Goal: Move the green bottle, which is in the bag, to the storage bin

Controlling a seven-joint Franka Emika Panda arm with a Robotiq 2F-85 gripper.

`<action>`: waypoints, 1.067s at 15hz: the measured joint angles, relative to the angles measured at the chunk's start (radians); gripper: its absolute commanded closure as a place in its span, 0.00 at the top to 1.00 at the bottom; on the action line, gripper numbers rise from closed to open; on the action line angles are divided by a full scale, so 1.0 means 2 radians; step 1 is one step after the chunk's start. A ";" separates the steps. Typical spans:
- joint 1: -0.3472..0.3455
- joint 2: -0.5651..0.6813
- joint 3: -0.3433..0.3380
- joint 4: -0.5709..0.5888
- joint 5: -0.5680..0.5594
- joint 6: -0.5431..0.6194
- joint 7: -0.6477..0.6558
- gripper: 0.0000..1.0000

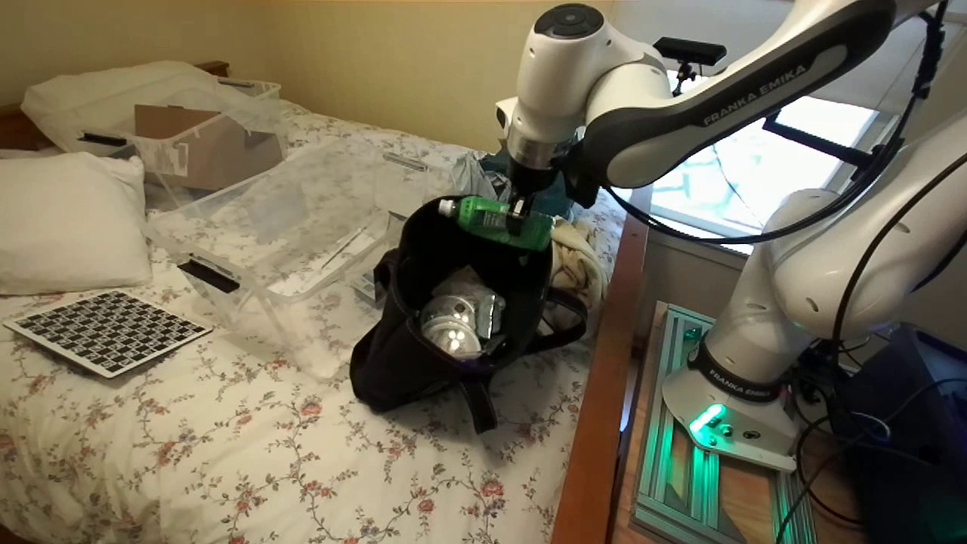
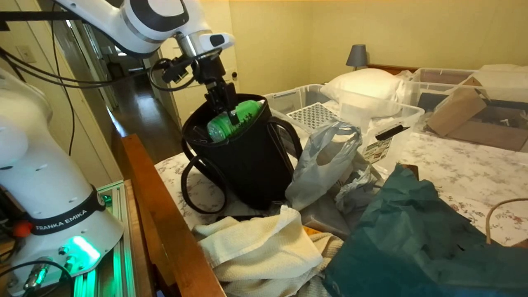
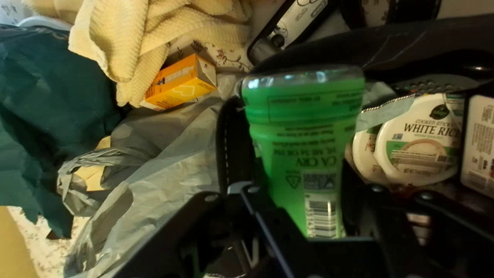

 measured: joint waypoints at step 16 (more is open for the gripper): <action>-0.030 0.093 0.066 0.199 -0.001 0.003 0.005 0.21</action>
